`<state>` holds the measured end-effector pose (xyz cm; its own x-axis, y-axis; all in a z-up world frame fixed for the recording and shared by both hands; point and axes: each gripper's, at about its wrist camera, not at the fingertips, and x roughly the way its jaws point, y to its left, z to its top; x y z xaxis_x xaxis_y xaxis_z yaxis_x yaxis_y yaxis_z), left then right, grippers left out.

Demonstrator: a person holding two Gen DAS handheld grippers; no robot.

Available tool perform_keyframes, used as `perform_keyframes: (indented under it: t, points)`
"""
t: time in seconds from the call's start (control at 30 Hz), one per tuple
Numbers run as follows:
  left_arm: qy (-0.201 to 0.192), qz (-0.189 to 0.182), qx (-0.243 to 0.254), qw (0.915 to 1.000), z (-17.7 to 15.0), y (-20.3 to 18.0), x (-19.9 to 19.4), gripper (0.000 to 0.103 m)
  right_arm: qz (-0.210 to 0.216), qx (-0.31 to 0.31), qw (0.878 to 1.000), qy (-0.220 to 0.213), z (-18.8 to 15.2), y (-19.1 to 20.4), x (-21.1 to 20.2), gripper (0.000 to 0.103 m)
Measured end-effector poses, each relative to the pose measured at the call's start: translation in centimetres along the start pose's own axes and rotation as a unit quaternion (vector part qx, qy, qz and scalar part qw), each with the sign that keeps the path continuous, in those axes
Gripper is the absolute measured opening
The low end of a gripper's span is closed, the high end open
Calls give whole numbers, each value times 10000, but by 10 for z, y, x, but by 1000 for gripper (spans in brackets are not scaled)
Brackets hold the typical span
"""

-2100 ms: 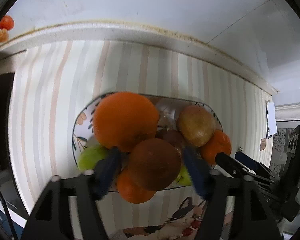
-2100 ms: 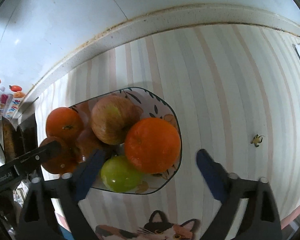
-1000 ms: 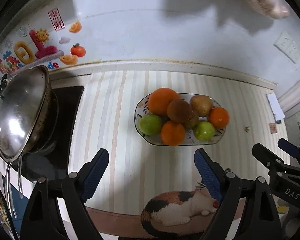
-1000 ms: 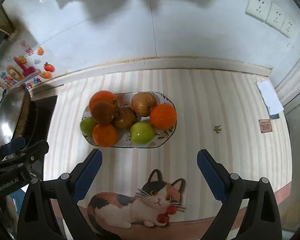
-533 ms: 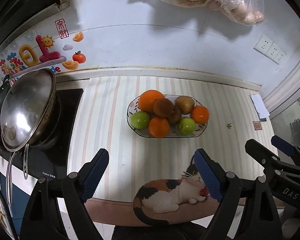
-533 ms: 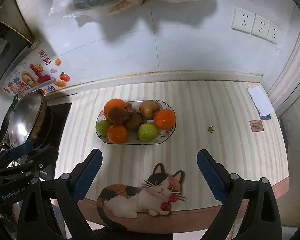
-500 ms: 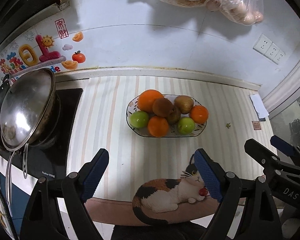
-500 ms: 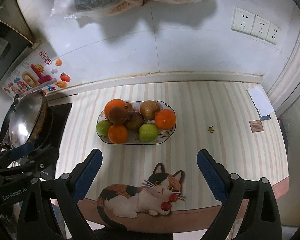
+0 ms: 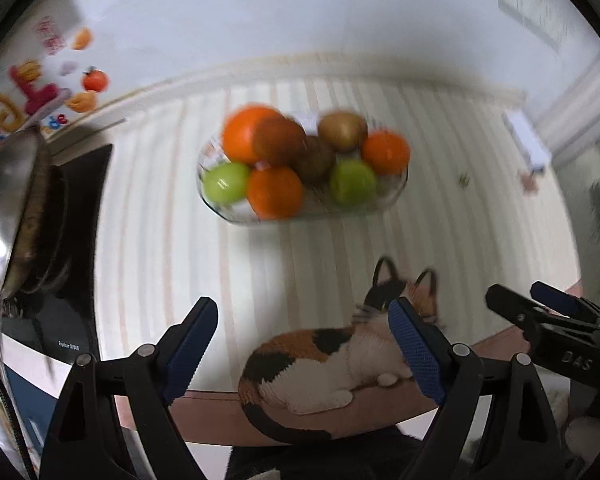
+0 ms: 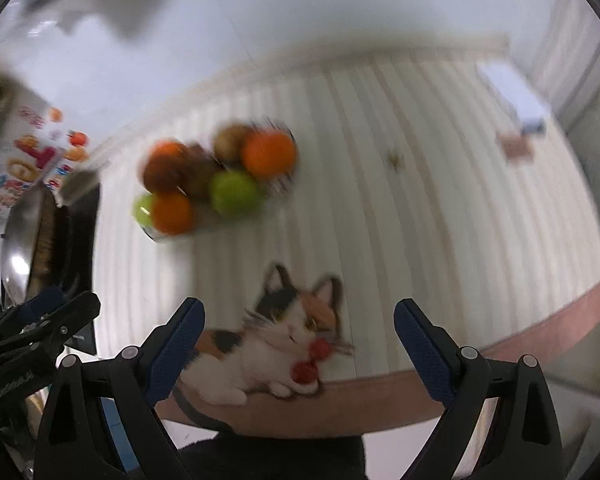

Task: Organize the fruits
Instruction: 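Grasp one red cherry with the left tool while the right tool grasps another cherry, then carry the cherries onto the white plate and open both tools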

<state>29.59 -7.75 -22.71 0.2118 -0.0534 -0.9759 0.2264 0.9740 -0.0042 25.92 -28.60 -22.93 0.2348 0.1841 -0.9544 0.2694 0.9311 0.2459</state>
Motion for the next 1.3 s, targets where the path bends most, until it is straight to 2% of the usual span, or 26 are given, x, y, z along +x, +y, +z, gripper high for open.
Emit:
perform_keyframes:
  t: [0.03,0.13,0.23,0.33,0.4,0.47,0.53,0.67,0.77,0.9,1.03,1.27,1.3]
  points:
    - [98,61,60,9999,-1,-4,9,87,32,72,9998,168,-4,-8,14,95]
    - [445,249,290,9983,-6,-18,39,87,143,229,9968,747,-19,-25,62,74]
    - [724,392,459,9956,-11,-26,62,87,236,339,9933,1079,-30,-33,98,66]
    - [883,448,514,9938,-12,-28,74,87,323,405,9911,1228,-37,-35,119,59]
    - [967,461,525,9929,-14,-29,80,87,298,345,9908,1276,-40,-33,129,48]
    - [1063,404,519,9921,-15,-30,85,87,276,230,9905,1325,-42,-30,137,31]
    - [1177,239,491,9915,-17,-32,91,87,210,137,9923,1215,-44,-28,136,27]
    - [1307,-162,540,9898,-22,-44,102,87,190,333,9940,1022,-45,-48,125,27]
    - [1363,-562,914,9848,-29,-71,108,87,139,557,9942,907,-47,-69,115,27]
    - [1354,-789,1462,9768,-41,-108,112,86,-1,746,9935,860,-52,-93,107,27]
    - [1441,-868,1731,9704,-51,-133,120,74,-114,924,9922,827,-55,-109,102,27]
    - [1533,-826,1939,9654,-59,-153,132,43,-155,1044,9915,761,-57,-122,98,27]
    - [1525,-817,1958,9653,-60,-154,133,41,-167,1029,9917,751,-56,-120,97,27]
